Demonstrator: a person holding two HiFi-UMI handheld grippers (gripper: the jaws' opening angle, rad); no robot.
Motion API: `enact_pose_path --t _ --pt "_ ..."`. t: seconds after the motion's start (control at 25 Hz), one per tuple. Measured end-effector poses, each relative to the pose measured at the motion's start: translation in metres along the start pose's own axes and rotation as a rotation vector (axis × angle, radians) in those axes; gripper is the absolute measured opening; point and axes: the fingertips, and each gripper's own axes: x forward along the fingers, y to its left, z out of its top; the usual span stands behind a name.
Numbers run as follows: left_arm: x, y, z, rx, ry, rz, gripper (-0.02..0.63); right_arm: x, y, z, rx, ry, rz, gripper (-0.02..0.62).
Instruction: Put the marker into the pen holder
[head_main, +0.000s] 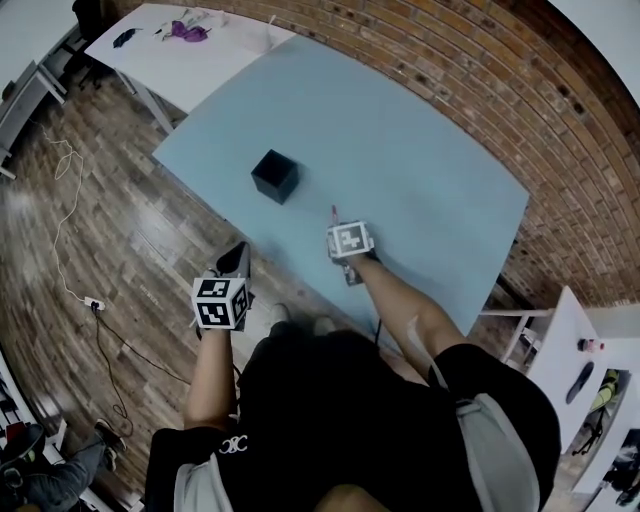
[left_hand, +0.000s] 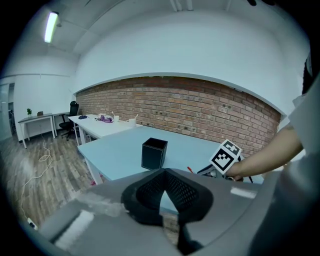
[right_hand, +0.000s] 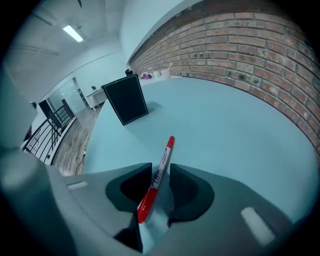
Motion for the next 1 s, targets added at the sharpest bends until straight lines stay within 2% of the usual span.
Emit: enact_pose_path --t 0.12,0.4,0.56,0.84,1.0 --pt "-0.002 0.003 -0.005 -0.014 0.009 0.003 0.003 -0.002 -0.004 0.002 -0.001 -0.006 -0.019 0.118" --pt "0.002 -0.002 -0.002 -0.001 0.012 -0.004 0.003 -0.003 -0.014 0.004 -0.012 0.001 -0.075 0.051" --pt "-0.001 -0.002 0.004 0.004 -0.009 0.004 0.003 -0.011 -0.015 0.011 -0.003 -0.031 -0.080 0.049" --pt "-0.001 0.000 0.009 0.017 -0.019 0.025 0.003 -0.082 0.004 0.059 0.097 -0.337 0.064 0.049" --pt "0.006 -0.010 0.021 0.038 -0.028 0.016 0.003 -0.126 0.012 0.075 0.105 -0.475 0.135 0.049"
